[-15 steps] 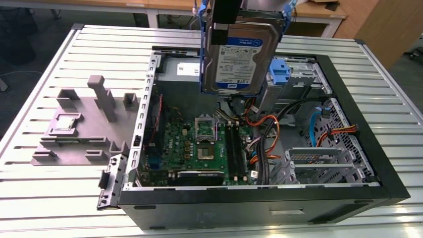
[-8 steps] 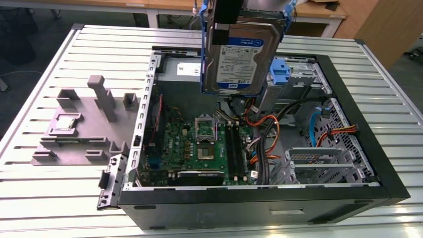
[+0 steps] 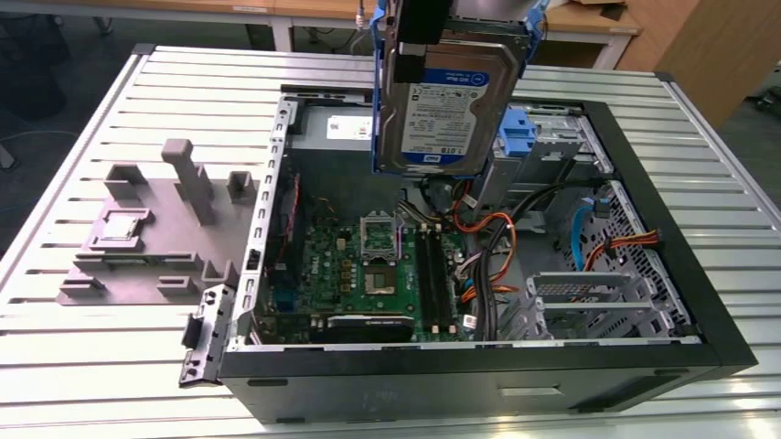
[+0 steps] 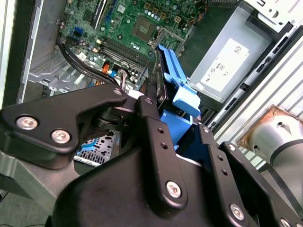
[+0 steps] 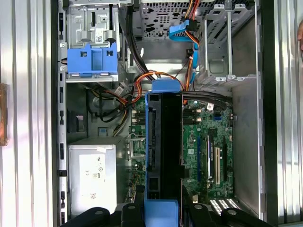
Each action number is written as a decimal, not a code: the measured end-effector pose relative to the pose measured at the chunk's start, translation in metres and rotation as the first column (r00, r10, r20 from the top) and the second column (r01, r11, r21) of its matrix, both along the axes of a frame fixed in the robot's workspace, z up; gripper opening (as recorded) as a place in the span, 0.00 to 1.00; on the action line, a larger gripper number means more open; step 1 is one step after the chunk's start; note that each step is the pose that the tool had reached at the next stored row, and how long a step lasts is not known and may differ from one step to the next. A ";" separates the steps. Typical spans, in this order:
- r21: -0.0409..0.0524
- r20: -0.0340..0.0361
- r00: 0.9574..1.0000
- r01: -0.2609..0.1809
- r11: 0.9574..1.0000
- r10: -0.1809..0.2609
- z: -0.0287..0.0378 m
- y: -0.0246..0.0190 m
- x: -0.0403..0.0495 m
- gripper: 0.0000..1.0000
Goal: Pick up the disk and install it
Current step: 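Insert the disk into the insertion slot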
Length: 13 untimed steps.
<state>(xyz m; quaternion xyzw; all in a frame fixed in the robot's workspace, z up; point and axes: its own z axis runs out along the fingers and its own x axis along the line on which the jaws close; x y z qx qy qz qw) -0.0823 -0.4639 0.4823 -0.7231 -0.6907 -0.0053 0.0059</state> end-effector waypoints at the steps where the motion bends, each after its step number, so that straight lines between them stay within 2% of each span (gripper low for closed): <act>1: 0.000 0.000 1.000 0.000 1.000 0.000 0.0000 -0.0004 0.0000 0.37; 9: 0.000 0.000 1.000 0.000 1.000 0.000 0.0000 -0.0008 0.0000 0.37; 13: -0.001 0.000 1.000 0.000 1.000 0.000 0.0000 -0.0026 0.0001 0.37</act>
